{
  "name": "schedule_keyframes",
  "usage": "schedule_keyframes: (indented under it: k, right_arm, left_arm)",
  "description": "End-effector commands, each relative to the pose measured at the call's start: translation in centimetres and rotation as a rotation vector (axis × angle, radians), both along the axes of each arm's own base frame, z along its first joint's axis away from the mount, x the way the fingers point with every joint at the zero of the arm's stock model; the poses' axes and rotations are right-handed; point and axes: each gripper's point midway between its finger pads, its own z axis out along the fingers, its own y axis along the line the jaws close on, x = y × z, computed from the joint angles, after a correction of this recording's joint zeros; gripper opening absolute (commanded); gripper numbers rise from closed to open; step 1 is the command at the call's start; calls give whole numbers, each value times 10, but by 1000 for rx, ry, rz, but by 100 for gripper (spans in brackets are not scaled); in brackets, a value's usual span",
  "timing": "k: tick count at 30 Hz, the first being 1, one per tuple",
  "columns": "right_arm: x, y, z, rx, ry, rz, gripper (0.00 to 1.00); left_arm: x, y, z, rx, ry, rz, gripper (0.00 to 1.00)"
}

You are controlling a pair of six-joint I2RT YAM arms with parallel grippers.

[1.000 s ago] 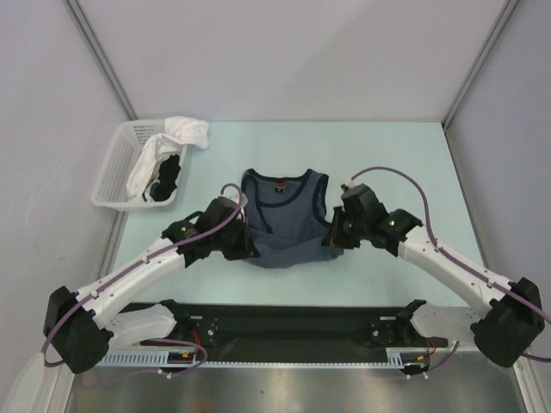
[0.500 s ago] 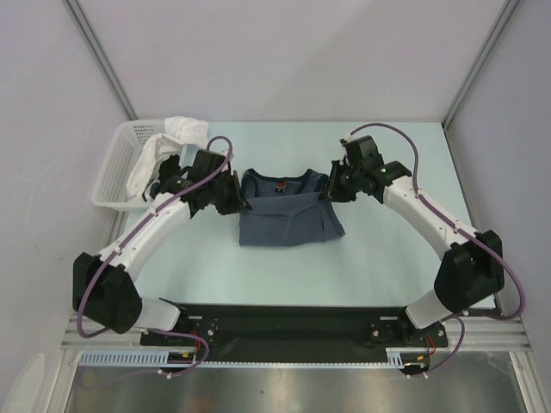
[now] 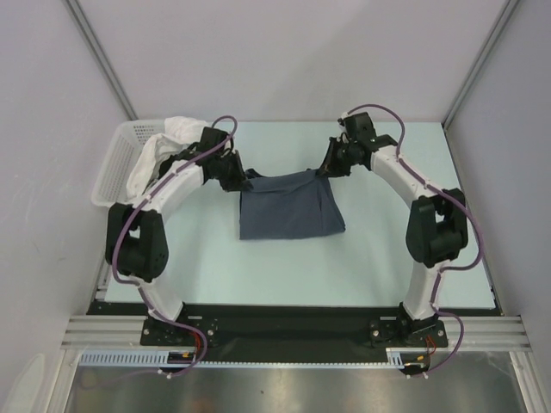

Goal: Fold and stack the tank tops
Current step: Fold the tank top

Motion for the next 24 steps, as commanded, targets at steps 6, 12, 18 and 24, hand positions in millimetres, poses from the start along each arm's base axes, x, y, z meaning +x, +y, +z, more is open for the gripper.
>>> schedule_keyframes:
  k: [6,12,18,24]
  right_arm:
    - [64,12,-4,47,-56,2,0]
    - [93,8,-44,43,-11,-56,17]
    - [104,-2,-44,0,-50,-118,72]
    - [74,-27,-44,-133,-94,-93,81]
  left_arm:
    - [67,2,14,-40,-68,-4,0]
    - [90,-1,-31,-27,4,10,36]
    - [92,21,-42,74,-27,86,91]
    - [76,43,-12,173,-153,130,100]
